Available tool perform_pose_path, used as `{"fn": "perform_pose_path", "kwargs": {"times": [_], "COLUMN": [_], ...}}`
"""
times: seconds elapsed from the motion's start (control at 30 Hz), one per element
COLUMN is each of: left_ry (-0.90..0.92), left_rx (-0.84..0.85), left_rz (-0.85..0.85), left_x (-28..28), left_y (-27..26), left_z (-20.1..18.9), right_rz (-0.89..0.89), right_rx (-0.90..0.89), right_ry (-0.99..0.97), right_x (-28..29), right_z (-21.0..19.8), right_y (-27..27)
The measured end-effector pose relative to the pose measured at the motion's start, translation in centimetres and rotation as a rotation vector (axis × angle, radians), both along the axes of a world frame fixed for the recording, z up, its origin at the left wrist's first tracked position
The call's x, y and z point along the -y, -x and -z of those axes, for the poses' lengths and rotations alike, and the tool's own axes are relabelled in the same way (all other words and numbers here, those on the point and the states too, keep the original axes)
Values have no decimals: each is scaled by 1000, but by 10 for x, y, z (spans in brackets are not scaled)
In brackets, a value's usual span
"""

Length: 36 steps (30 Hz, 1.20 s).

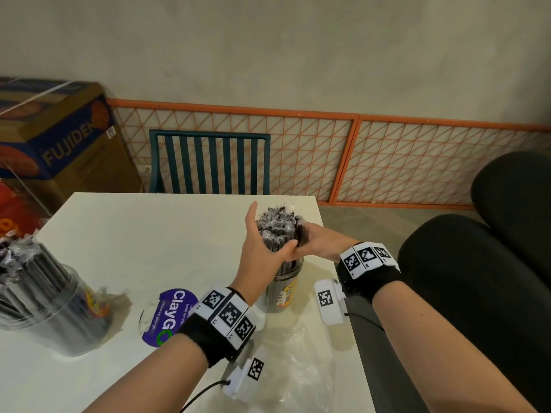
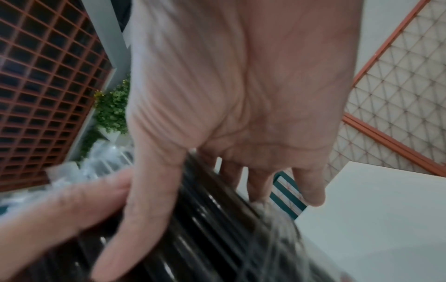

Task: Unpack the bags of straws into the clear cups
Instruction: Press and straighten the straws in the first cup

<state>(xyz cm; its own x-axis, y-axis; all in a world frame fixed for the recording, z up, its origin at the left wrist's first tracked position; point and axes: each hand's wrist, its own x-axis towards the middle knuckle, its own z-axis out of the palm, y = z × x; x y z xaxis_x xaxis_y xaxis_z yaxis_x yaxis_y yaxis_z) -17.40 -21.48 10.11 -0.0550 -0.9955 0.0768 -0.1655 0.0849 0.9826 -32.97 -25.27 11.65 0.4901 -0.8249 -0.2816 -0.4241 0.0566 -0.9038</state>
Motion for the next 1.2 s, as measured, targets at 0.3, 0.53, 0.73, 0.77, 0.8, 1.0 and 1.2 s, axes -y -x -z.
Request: {"fn": "perform_pose_path", "kwargs": {"times": [0.3,0.53,0.73,0.77,0.8,1.0,1.2], "left_ry": [-120,-113,-38,-56,-70,-83,-85], "left_rx": [28,-16,17,12,11,89,79], "left_rz": [356,293,246,259,268,243,248], "left_x": [14,10,9,8,7,1,-4], "left_y": [-36,-23,-20,-21,-22,-31,-29], "left_z": [-10,9,6,6,7,9,13], "right_rz": [13,84,166,161,159,160,165], "right_rx": [-120,-192,-127,-132,-141,-126,-121], "right_ry": [135,172,206,185,163,137,158], "right_x": [-7,-14,-18,-20,-22,-30,-36], "right_z": [4,21,22,23,24,28,26], "right_y": [8,4,4,4,4,8,4]}}
